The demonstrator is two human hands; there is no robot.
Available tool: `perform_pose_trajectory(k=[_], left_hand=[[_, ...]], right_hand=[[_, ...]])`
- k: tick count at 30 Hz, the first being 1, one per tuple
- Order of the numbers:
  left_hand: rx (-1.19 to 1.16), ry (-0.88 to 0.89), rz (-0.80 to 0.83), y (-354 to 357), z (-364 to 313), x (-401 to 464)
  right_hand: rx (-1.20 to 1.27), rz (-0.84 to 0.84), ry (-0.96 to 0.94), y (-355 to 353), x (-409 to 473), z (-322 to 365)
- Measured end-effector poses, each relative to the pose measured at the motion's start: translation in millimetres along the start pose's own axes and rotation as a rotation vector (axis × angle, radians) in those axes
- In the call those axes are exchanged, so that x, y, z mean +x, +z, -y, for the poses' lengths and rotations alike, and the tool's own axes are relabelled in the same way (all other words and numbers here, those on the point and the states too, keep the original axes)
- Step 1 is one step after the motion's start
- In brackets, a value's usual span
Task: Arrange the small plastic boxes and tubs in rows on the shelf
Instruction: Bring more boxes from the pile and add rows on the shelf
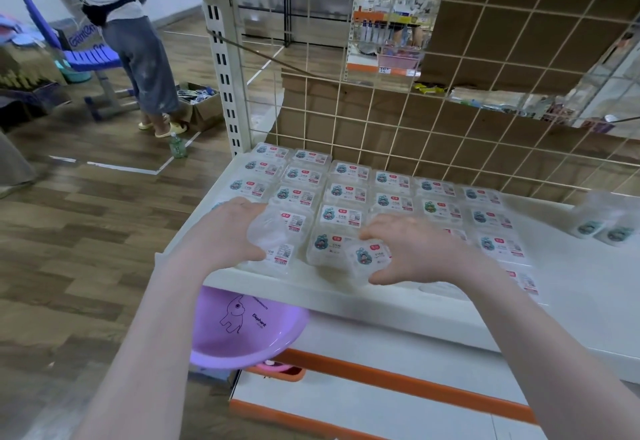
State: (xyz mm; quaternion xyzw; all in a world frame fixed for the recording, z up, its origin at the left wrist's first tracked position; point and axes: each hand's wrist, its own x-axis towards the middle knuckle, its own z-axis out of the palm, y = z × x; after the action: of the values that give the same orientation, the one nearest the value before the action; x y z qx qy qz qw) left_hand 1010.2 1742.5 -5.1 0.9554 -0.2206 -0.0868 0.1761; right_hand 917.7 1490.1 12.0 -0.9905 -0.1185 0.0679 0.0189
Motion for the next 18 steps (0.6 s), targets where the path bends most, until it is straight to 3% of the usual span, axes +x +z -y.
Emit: perform_pose_trajectory(k=[8, 18], left_hand=[[0.016, 0.038, -0.009, -3.7, 5.3, -0.6], [0.035, 0.058, 0.026, -11.2, 19.0, -3.2]], right_hand=[[0.133, -0.124, 0.095, 11.0, -4.0, 37.9], [0.155, -0.123, 0.16, 27.6, 13.6, 66.3]])
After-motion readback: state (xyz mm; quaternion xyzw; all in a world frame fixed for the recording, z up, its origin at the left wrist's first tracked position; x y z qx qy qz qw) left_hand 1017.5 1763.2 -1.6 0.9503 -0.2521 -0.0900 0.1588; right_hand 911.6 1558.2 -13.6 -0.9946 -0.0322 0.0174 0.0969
